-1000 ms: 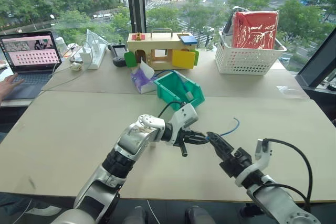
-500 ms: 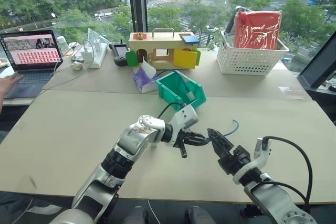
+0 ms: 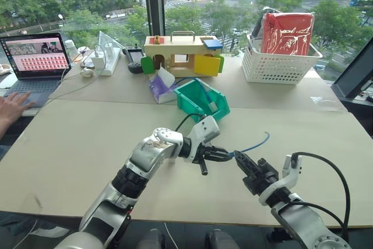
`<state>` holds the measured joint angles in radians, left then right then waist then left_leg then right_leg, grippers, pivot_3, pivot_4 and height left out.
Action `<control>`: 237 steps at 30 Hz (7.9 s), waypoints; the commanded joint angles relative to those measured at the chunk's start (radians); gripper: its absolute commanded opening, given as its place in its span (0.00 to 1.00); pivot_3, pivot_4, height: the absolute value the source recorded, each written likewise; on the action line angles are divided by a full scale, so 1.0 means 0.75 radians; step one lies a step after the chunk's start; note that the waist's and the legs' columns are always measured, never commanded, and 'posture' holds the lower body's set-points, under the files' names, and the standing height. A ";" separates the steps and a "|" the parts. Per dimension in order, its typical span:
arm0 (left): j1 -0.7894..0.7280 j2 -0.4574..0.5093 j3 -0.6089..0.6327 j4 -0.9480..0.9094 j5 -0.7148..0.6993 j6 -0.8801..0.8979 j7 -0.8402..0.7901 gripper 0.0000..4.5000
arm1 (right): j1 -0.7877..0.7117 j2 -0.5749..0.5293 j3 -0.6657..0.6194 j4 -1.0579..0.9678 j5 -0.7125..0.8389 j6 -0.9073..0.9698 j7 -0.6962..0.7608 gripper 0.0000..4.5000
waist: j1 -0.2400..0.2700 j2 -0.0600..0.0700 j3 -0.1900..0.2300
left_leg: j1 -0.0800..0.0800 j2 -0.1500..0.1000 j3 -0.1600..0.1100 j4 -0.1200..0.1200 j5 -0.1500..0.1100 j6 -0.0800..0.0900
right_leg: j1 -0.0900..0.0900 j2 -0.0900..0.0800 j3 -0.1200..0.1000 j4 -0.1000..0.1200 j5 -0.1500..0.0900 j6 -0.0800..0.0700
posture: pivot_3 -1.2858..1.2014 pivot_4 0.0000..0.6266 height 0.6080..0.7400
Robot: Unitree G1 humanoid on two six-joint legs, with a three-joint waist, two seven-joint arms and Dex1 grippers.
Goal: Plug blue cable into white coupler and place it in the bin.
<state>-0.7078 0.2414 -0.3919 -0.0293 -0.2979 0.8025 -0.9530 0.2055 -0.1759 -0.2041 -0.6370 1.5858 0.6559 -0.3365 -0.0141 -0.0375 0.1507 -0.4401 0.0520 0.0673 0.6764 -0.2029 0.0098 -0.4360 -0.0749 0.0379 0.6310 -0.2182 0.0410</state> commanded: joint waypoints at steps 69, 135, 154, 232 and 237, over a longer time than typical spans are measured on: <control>0.922 0.085 0.411 -0.554 -0.040 -0.268 0.646 0.99 | -0.563 -0.532 -0.140 0.335 0.069 0.098 0.241 0.00 | 0.003 -0.002 0.002 | 0.003 -0.003 0.001 -0.003 0.002 0.003 | 0.011 0.000 0.002 -0.004 0.002 -0.003 | 0.52 0.24 0.92; 0.182 0.248 -0.092 -0.300 0.052 0.408 0.217 0.13 | -0.310 -0.178 0.350 -0.030 -0.378 0.152 -0.116 0.00 | 0.000 -0.001 0.001 | 0.009 -0.005 -0.005 -0.014 0.003 0.004 | 0.013 0.000 0.004 -0.008 -0.004 0.004 | 0.52 0.24 0.92; 0.145 0.247 -0.057 -0.350 -0.041 0.659 0.347 0.13 | -0.375 -0.185 0.406 0.013 -0.515 0.271 -0.149 0.00 | -0.006 -0.001 0.001 | 0.012 -0.004 -0.005 -0.015 0.003 0.004 | 0.015 0.001 0.004 -0.007 -0.005 0.002 | 0.52 0.24 0.92; 0.135 -0.070 0.133 -0.444 -0.173 0.942 0.801 0.13 | -0.189 -0.411 0.518 0.186 -1.153 0.618 0.585 0.00 | 0.025 -0.010 -0.038 | 0.021 -0.009 -0.008 -0.020 0.002 0.004 | 0.023 -0.002 0.004 -0.009 -0.018 -0.005 | 0.52 0.24 0.92; 0.149 -0.058 0.121 -0.462 -0.202 0.889 0.760 0.36 | -0.184 -0.393 0.496 0.179 -1.166 0.619 0.589 0.00 | 0.025 -0.012 -0.042 | 0.023 -0.009 -0.008 -0.021 0.001 0.003 | 0.023 -0.002 0.004 -0.009 -0.019 -0.006 | 0.52 0.24 0.92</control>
<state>-0.5807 0.1995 -0.3369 -0.3367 -0.4417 1.5300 -0.3729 -0.0505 -0.4534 0.0819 -0.6547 0.7488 0.9878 0.1086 0.0048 -0.0465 0.1195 -0.4229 0.0456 0.0612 0.6603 -0.2019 0.0122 -0.4185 -0.0766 0.0405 0.6244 -0.2329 0.0366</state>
